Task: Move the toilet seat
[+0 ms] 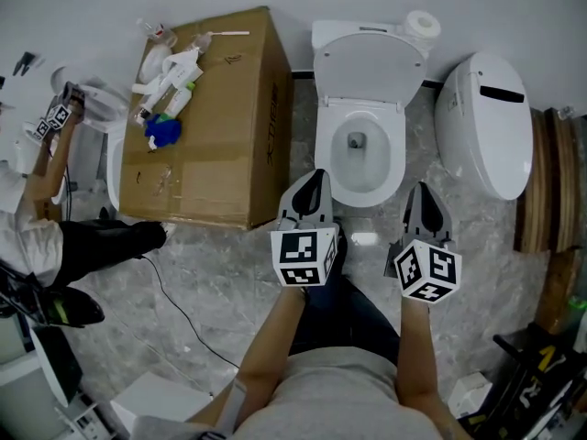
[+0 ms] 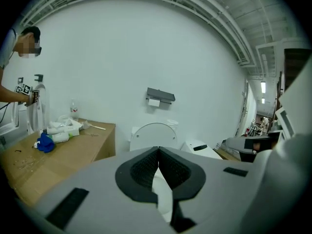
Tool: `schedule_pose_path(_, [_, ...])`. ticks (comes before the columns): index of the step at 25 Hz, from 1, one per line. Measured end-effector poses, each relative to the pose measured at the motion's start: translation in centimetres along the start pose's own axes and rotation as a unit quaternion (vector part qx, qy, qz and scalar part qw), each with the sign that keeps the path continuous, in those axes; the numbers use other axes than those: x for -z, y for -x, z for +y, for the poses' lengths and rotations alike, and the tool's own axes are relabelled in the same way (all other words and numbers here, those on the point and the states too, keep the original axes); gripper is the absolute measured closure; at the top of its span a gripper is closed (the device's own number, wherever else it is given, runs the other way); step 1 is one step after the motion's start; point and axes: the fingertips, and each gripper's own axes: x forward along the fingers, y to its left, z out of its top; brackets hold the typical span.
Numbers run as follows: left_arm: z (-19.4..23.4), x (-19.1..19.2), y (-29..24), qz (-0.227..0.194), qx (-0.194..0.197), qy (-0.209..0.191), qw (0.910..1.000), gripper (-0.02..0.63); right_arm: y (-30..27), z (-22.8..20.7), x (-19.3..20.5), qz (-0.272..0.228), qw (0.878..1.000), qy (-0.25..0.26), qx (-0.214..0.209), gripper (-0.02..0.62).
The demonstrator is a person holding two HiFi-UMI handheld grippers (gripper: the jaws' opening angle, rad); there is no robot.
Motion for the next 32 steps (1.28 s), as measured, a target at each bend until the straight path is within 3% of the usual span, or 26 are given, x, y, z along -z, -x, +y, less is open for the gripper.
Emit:
schedule_pose_path(12, [3.9,1.4,-8.0,0.047,0.011,0.005,0.9988,0.591,-9.5,-0.5,0.8,0.032,0.999,-0.009,0.020,0.580])
schedule_pose_path(26, [5.3,5.8,-12.0,0.098,0.014,0.031,0.9946,0.591,-13.2,-3.0,3.6,0.070,0.997,-0.006,0.030,0.579])
schedule_pose_path(32, [6.3,8.4,-13.5,0.122,-0.011,0.032,0.9920,0.591,-15.1,-3.9,6.4,0.103,0.995,0.005,0.020,0.578])
